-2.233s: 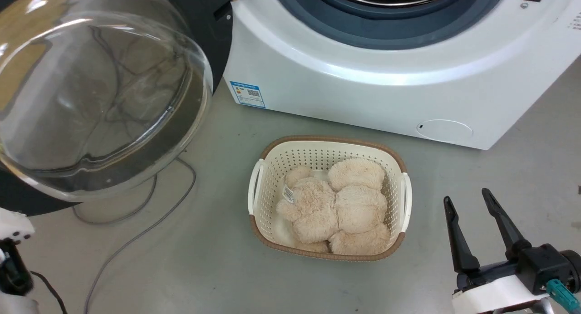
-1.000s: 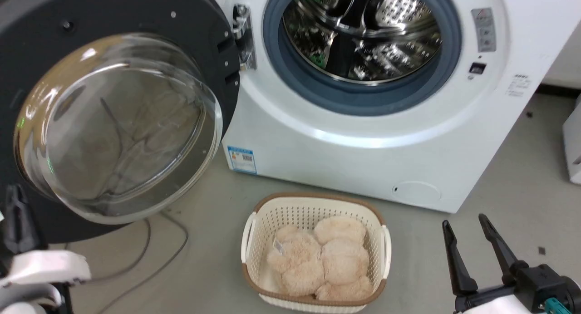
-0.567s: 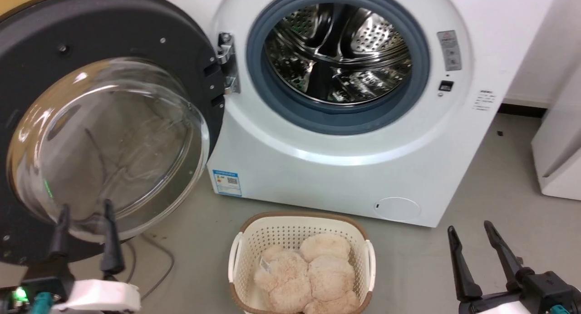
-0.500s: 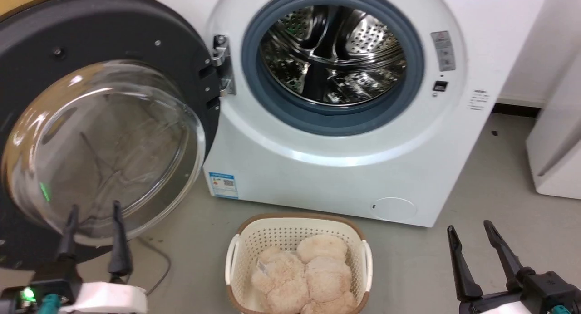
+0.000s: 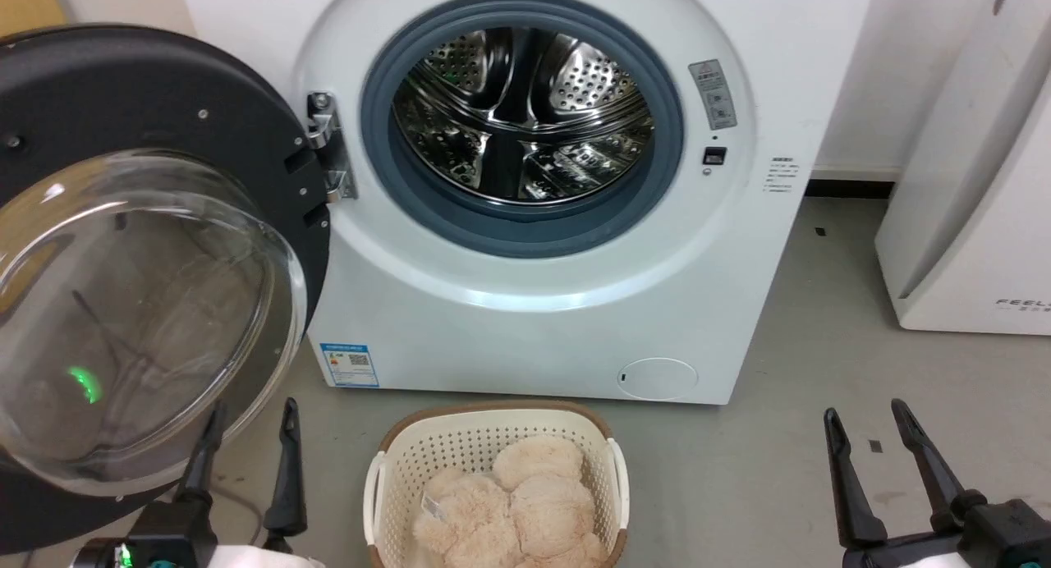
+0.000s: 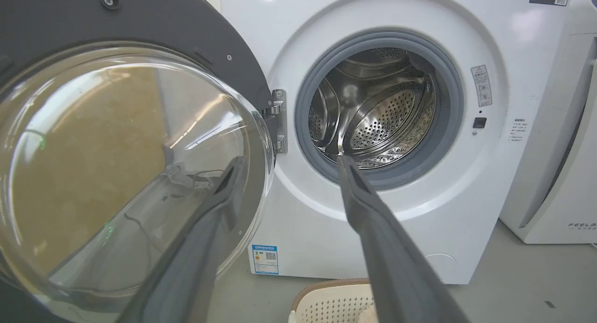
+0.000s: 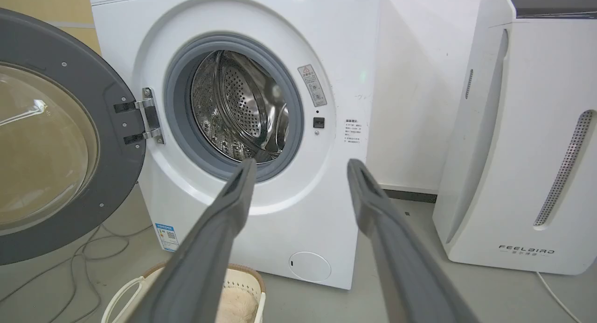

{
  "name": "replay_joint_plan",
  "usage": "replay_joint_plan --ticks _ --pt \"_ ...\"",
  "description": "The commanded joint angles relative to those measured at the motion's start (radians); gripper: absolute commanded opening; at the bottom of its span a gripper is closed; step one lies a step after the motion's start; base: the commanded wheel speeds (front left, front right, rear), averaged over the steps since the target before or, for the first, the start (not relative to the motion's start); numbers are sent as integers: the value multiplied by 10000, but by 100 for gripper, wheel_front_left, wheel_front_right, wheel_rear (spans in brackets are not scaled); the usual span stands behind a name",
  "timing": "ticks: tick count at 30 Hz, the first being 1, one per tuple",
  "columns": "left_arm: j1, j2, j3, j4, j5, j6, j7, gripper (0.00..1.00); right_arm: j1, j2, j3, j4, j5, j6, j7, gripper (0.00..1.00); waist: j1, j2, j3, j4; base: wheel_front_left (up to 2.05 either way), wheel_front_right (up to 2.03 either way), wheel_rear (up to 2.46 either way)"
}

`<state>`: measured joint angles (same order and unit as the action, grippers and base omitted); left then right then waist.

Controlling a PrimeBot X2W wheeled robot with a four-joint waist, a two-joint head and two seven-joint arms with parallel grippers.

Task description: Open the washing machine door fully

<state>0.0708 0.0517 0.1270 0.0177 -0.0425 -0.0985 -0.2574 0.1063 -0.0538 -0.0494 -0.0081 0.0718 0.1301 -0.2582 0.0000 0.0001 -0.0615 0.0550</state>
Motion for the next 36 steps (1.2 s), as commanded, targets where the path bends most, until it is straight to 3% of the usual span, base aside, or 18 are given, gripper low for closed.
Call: replay_joint_plan --ticks 1,8,9,36 --pt "173 3 -64 -40 -51 50 -44 100 174 35 -12 -55 22 6 -36 100 0 -1 -45 -124 0 0 0" --pt "284 -8 -373 146 -86 248 -44 100 221 35 -17 -26 53 6 -36 100 0 -1 -112 -356 0 0 0" --pt "163 -19 -378 161 -48 224 0 0 96 0 -21 -10 4 0 0 0 0 -1 -113 -360 0 0 0" --pt "-1 -21 -576 108 38 387 489 0 -127 5 73 9 -133 1 486 0 0 -1 23 -403 0 0 0"
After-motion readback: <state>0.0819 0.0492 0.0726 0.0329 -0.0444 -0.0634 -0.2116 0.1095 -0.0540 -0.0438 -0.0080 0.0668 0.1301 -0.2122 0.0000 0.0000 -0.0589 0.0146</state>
